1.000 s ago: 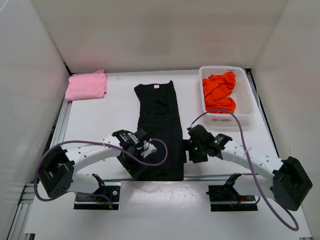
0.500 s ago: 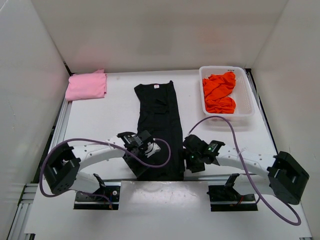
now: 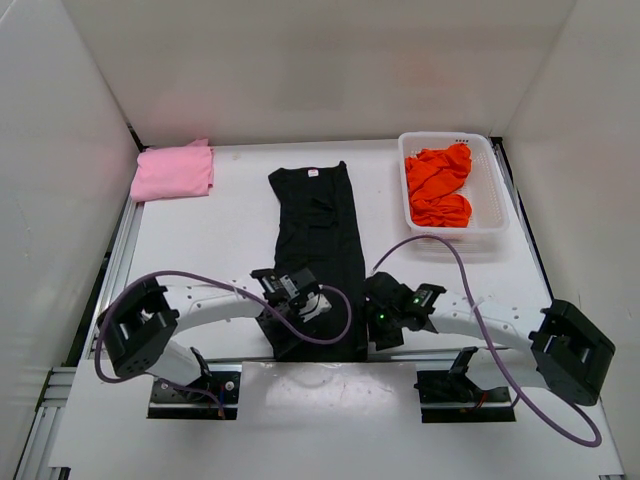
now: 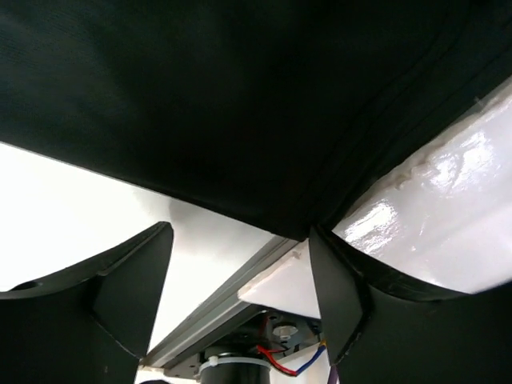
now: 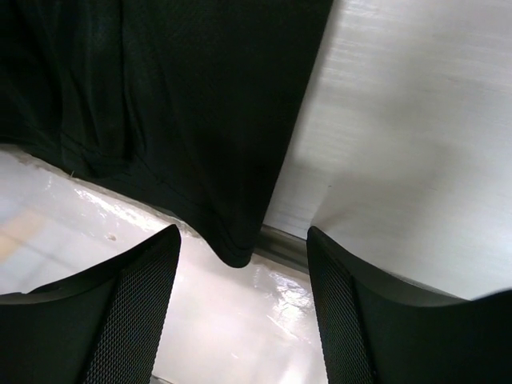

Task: Fold and stack the t-shirts
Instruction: Grab the bottom of the folded rectangular tshirt with both arms

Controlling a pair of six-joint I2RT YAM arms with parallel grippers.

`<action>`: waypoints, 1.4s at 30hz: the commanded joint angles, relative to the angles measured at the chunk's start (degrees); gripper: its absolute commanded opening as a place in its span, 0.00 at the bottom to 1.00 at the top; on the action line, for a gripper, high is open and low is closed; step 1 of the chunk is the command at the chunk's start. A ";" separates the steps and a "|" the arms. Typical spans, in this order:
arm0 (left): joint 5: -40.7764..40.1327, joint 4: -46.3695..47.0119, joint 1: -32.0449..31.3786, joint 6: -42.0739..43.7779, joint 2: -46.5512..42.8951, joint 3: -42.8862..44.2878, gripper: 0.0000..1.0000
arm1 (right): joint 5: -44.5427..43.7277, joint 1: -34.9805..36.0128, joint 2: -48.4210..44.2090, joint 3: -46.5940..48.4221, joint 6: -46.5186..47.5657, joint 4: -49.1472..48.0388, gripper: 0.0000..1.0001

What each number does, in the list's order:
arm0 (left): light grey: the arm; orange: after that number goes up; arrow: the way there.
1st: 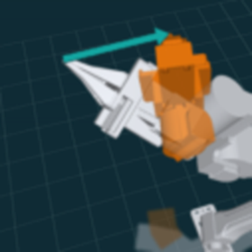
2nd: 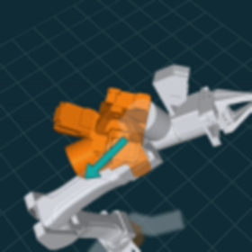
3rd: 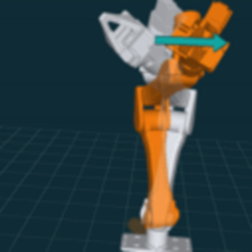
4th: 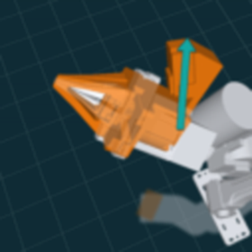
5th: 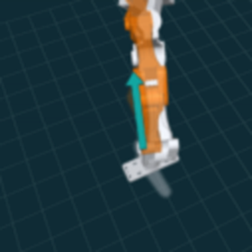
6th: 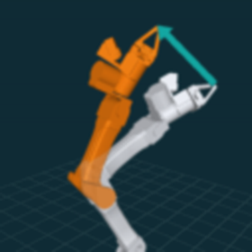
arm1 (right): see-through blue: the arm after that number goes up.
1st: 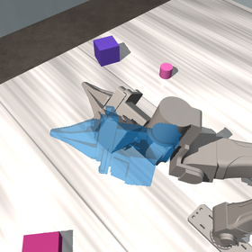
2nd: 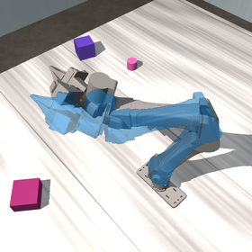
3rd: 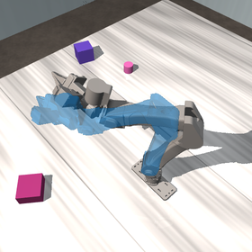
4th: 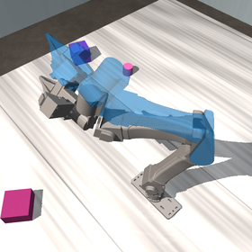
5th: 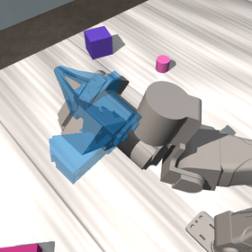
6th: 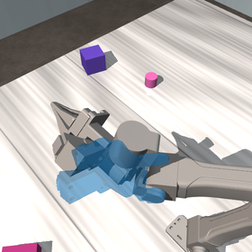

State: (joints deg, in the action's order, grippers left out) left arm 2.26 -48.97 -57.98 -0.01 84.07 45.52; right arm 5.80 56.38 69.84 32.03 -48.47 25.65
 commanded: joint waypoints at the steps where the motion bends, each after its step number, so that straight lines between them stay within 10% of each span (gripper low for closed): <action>1: -3.56 1.25 1.10 0.01 -1.71 6.84 0.81 | -1.05 0.57 -2.33 -0.65 -1.54 0.27 0.68; 9: 15.11 1.23 21.57 0.01 -21.37 22.88 1.00 | -5.89 0.57 -10.42 -2.59 -5.67 0.98 0.71; 19: 27.88 9.24 24.06 0.01 -18.24 -8.58 0.85 | -8.26 0.57 -15.26 -5.40 -8.13 -0.07 0.72; 34: 36.85 19.17 24.05 0.01 -11.04 -18.18 0.82 | -6.51 1.10 -11.50 -7.07 -9.54 -4.38 0.72; 42: 37.99 19.70 23.00 0.01 -7.53 -18.97 0.61 | -5.45 2.33 -8.85 -5.84 -9.01 -5.52 0.71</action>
State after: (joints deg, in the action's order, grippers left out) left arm 41.98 -29.50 -34.11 -1.37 75.18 28.32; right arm 0.03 58.26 60.23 25.19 -58.02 20.78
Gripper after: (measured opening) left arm 0.620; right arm 0.712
